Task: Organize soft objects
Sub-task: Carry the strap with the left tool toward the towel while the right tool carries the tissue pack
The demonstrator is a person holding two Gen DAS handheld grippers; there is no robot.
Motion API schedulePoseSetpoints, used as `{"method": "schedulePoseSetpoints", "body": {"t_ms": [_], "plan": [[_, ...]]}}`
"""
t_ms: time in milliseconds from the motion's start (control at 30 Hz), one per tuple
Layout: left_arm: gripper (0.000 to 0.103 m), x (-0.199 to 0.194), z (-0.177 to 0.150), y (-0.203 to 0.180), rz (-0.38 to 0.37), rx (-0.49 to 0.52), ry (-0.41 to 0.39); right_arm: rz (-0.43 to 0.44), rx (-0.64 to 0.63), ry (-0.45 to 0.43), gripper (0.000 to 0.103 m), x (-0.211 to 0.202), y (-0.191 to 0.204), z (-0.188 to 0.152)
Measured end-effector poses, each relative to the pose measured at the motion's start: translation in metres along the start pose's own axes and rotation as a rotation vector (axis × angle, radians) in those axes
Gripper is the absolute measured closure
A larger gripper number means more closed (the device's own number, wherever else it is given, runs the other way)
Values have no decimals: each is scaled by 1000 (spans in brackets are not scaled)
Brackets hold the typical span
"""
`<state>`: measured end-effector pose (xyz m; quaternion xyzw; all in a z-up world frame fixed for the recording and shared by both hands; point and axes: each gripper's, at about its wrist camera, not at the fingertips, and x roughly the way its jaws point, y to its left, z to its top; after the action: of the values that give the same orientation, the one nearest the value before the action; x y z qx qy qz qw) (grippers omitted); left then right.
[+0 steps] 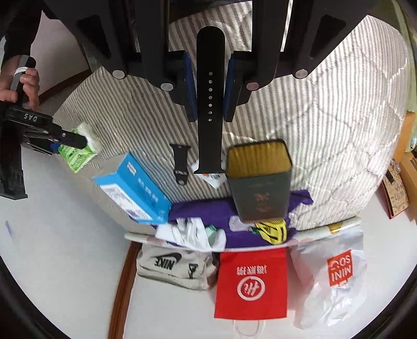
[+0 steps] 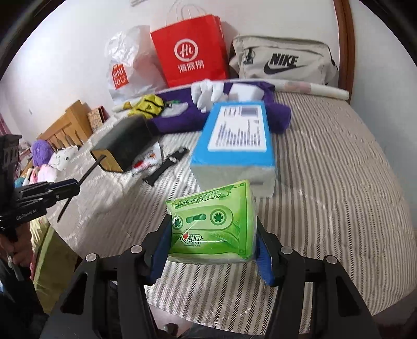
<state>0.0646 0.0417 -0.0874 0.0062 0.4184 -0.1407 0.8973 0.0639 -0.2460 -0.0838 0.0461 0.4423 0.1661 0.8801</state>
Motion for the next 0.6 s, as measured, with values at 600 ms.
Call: {"method": "schedulePoseSetpoints", "body": {"t_ms": [600], "plan": [[84,-3,68,38,18,-83,-37,48,-38,-68,46,3,8,93]]}}
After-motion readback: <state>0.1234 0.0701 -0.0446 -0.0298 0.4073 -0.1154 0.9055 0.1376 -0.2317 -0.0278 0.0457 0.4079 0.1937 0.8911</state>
